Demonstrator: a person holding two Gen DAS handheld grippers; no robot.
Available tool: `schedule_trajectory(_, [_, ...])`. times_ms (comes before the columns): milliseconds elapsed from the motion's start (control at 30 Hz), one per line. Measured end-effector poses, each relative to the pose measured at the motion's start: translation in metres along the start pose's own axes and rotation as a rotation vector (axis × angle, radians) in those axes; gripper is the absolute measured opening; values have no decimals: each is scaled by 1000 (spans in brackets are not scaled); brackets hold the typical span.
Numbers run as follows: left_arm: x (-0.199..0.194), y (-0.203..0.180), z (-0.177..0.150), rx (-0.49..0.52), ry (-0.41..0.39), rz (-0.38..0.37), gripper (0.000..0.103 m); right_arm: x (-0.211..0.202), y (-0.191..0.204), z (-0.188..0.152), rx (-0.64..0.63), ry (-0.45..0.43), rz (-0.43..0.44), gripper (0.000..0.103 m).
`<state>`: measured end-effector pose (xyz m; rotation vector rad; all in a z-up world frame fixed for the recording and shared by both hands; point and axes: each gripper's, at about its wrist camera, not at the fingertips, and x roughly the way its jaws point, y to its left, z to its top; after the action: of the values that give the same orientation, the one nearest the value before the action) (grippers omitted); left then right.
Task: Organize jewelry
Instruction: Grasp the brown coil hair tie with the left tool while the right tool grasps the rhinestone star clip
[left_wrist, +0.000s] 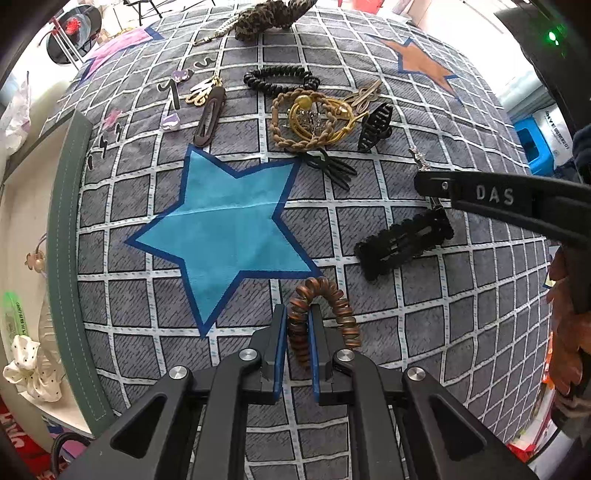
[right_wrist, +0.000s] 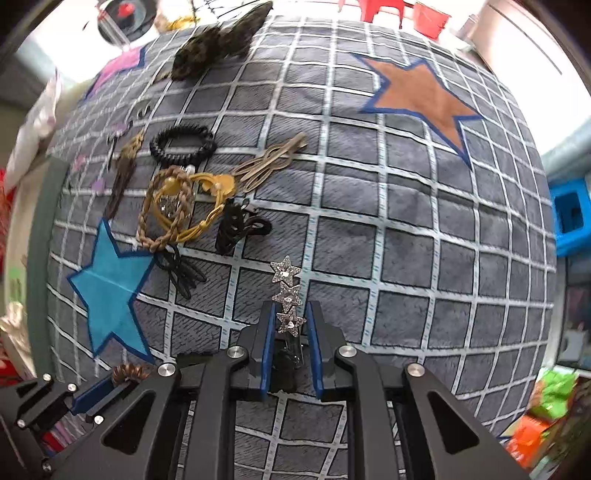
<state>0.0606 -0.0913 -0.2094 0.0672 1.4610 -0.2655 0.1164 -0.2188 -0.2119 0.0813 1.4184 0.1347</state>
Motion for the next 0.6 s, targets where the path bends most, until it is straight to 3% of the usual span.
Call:
schedule_trajectory(267, [-24, -3, -7, 21, -36, -11, 13, -23, -17, -14, 48, -13, 49, 18])
schedule_trajectory(333, [-29, 14, -1, 25, -42, -15, 13, -30, -20, -19, 60, -17, 64, 18])
schedule_trajectory(600, [-54, 22, -12, 37, -72, -20, 13, -50, -15, -37, 84, -25, 114, 18])
